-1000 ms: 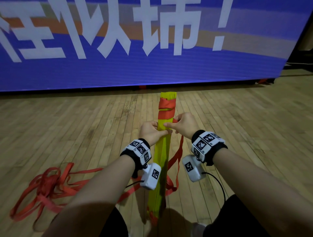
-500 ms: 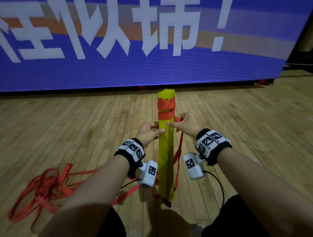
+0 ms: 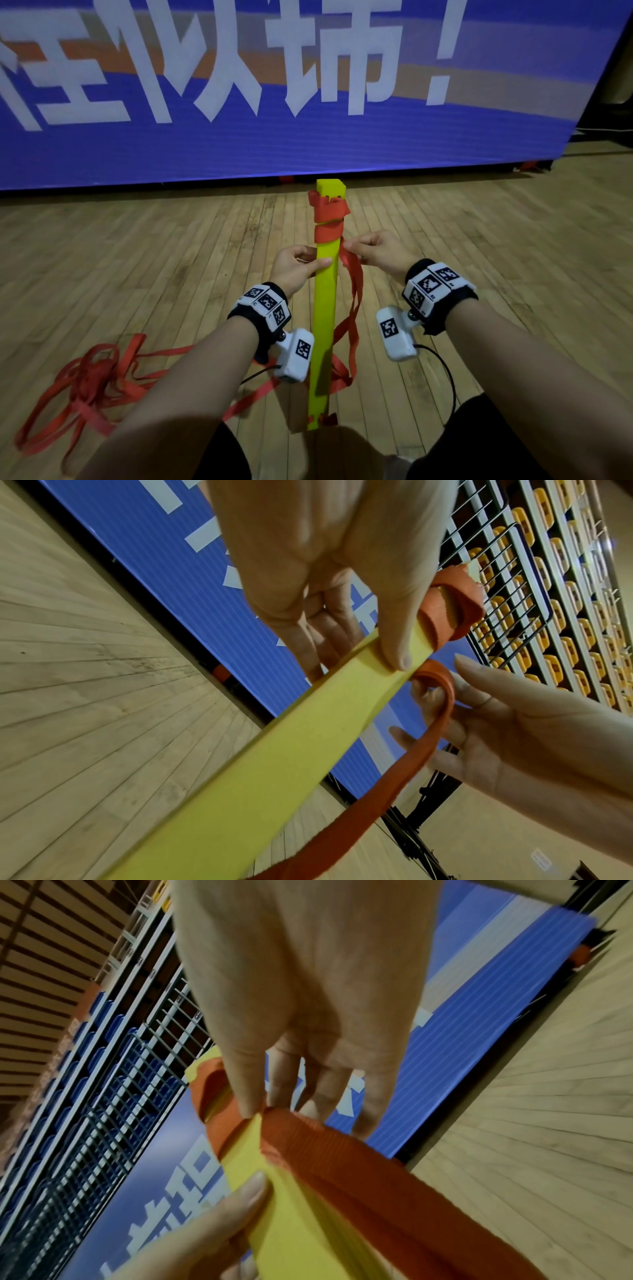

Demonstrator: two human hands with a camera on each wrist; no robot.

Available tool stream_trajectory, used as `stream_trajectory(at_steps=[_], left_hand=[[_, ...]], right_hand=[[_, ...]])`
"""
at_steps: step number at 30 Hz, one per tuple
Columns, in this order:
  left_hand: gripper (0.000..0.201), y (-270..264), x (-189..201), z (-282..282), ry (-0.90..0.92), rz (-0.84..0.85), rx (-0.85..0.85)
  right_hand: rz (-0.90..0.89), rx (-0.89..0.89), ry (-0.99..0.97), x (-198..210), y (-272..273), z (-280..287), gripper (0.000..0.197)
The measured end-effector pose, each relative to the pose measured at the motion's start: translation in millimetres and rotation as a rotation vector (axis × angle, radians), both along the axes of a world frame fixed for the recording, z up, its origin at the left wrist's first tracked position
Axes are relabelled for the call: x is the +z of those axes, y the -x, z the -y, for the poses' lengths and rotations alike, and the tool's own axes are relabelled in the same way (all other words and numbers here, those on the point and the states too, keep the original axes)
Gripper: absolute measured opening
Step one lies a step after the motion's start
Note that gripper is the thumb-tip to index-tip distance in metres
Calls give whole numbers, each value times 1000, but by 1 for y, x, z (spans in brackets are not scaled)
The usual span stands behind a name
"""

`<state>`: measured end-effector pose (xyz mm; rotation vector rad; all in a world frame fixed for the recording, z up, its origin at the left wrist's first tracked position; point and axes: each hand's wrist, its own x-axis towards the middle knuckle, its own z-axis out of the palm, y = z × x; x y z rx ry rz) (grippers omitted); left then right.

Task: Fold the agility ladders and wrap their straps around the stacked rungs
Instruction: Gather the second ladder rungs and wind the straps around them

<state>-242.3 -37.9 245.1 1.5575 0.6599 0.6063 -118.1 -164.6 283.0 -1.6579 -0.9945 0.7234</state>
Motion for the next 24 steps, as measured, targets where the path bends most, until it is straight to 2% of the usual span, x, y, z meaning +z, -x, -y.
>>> stream_trajectory(at_steps=[3, 7, 12, 16, 18, 24], left_hand=[[16, -2, 0, 3, -25, -4, 38], [20, -7, -1, 10, -93, -26, 94], [25, -14, -4, 13, -182, -30, 162], [27, -17, -8, 14, -197, -18, 167], [29, -18, -9, 13, -205, -10, 142], [25, -12, -6, 6, -102, 23, -94]], right_hand=[[109, -76, 4, -2, 5, -6, 19], [254, -247, 50, -6, 15, -15, 34], [409, -399, 119, -8, 25, -24, 40], [438, -422, 153, -3, 29, -23, 38], [397, -396, 138, -2, 25, -21, 36], [232, -342, 78, -5, 6, -17, 38]])
